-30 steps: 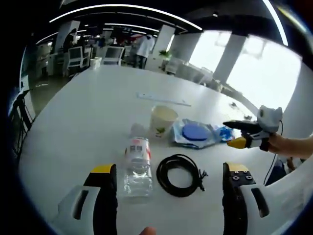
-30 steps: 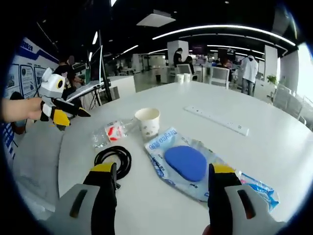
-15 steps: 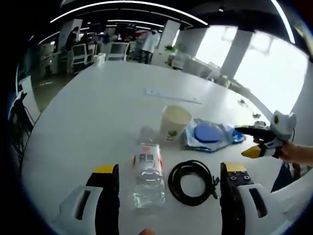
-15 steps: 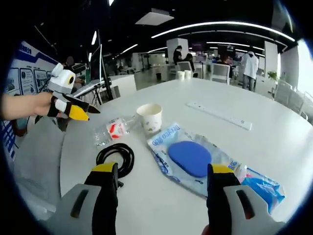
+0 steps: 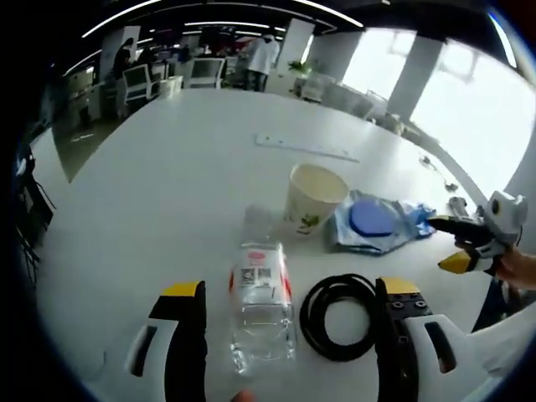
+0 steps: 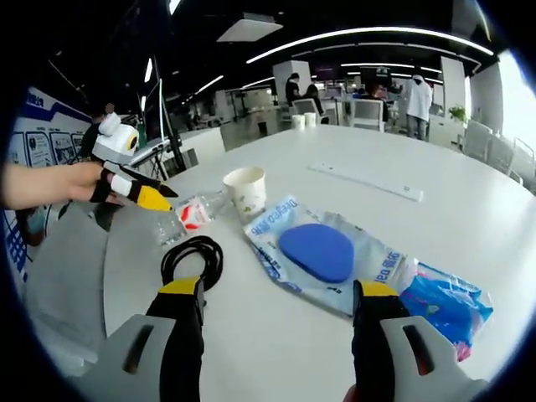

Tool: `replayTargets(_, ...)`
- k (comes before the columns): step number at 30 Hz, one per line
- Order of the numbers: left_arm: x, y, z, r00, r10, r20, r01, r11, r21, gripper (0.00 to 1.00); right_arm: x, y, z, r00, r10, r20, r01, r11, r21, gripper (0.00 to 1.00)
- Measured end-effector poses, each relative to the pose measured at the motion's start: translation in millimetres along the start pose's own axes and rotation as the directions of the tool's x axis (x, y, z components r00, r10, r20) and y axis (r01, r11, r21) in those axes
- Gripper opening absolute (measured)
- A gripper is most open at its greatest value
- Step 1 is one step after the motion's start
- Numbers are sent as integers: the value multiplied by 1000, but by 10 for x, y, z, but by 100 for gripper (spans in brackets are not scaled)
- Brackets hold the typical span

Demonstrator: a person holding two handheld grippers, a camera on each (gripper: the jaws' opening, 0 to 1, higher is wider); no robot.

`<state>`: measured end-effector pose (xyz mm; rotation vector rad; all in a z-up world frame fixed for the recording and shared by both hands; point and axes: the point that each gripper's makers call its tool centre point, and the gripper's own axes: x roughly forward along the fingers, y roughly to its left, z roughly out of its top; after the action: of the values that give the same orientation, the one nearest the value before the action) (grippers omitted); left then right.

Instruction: Arrange the tabletop items into an orderly group along one side of the table until the central work area is clear of visible clutter.

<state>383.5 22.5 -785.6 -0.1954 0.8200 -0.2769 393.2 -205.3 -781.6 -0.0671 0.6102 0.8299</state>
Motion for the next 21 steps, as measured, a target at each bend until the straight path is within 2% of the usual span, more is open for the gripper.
replayTargets(5, 93, 22, -62, 999, 15, -38, -15, 1000, 18, 77, 1, 17, -41, 1000, -1, -5, 1, 1000, 16, 69)
replayTargets(10, 139, 39, -84, 998, 16, -57, -15, 1000, 5, 77, 5, 6, -69, 1000, 0, -8, 0, 1000, 29, 68)
replayTargets(15, 206, 120, -108, 996, 39, -77, -39, 999, -1, 73, 13, 14, -56, 1000, 4, 15, -5, 996, 87, 67)
replayTargets(21, 274, 164, -163, 992, 73, -104, -73, 997, 6, 72, 23, 39, -92, 1000, 9, 15, -11, 996, 94, 66)
